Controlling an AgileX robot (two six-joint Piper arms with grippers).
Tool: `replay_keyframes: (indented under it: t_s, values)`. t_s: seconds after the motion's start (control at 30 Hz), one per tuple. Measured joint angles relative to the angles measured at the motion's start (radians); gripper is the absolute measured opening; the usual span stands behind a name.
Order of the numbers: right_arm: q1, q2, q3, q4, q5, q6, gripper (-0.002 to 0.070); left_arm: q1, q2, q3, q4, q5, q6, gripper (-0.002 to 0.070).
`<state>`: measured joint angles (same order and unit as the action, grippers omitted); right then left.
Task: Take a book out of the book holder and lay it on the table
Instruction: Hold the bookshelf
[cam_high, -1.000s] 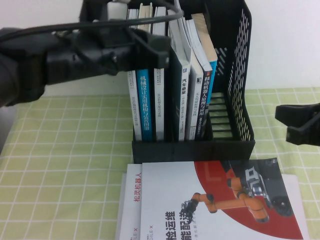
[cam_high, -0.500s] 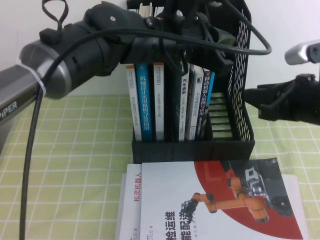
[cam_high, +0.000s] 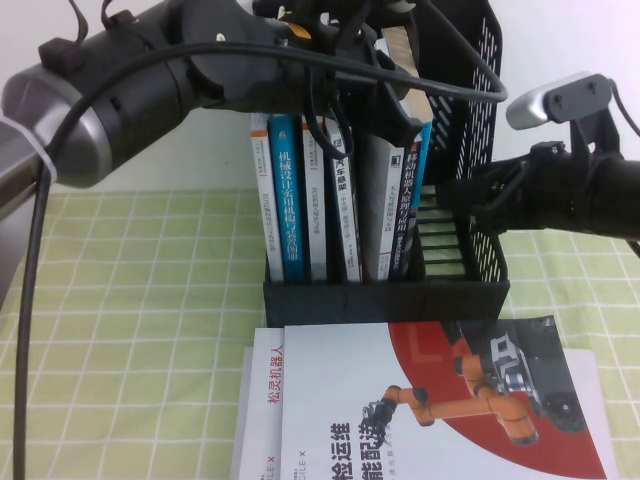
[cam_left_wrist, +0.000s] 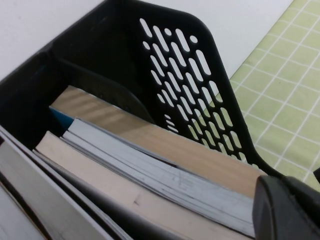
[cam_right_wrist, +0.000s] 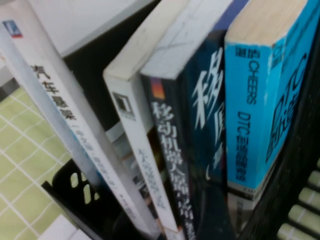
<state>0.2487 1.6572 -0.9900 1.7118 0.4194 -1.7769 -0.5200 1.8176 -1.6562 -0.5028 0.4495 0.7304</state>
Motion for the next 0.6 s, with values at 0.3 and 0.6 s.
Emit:
replay_keyframes:
  t_s: [0.3, 0.6]
  values:
    - [0.002, 0.032, -0.087, 0.0, 0.001, -0.081, 0.0452, 0.0, 0.0, 0.0, 0.045, 0.002, -0.033, -0.0003]
    - [0.03, 0.11, -0.178, 0.0, 0.0, -0.112, 0.0453, 0.0, 0.0, -0.002, 0.048, 0.008, -0.045, -0.0003]
